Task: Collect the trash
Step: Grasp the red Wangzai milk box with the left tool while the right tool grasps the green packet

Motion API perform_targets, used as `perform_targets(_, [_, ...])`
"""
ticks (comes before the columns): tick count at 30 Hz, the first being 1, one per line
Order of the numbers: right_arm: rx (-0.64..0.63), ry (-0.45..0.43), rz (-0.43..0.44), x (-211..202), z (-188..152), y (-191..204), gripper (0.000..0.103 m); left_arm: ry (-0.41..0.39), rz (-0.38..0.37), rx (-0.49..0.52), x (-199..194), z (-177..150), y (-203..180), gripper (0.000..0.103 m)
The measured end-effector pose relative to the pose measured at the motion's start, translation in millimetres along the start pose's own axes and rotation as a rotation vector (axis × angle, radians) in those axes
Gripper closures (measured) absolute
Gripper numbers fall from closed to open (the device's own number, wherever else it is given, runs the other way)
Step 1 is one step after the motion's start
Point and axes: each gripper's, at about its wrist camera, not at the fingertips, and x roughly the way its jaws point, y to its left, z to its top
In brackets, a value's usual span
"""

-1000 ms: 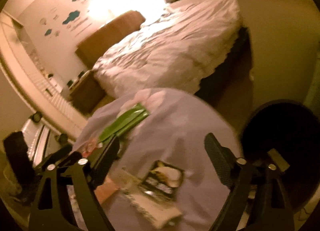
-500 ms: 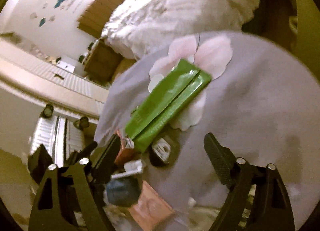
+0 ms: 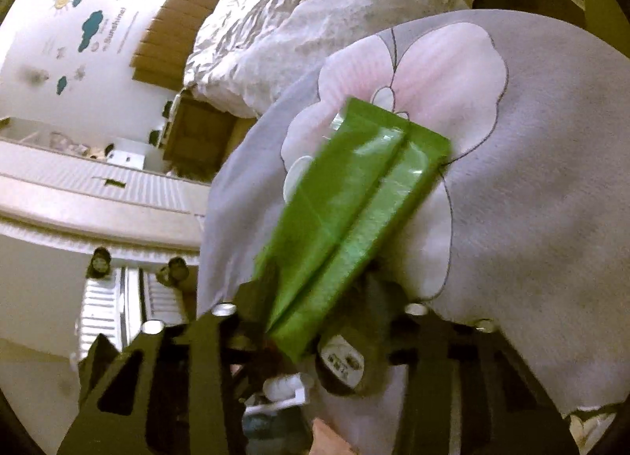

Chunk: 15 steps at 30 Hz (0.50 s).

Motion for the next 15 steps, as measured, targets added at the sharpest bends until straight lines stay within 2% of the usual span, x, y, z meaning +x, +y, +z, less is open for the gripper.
perform_targets(2, [-0.013,-0.018,0.015,1,-2,2,0.084,-0.012,0.0,-0.012,-1,0,0,0.045])
perform_targets(5, [-0.03,-0.052,0.044,-6,-5,4,0.09,-0.032,0.001,-0.033,-7,-2,2,0.047])
perform_targets(9, [-0.077,-0.123,0.065,-29,-13,12,0.094,-0.077,0.008,-0.063,-23,0,2,0.048])
perform_targets(15, [-0.192,-0.253,0.028,-79,-32,28,0.095,-0.162,0.006,-0.088,-58,6,-9,0.048])
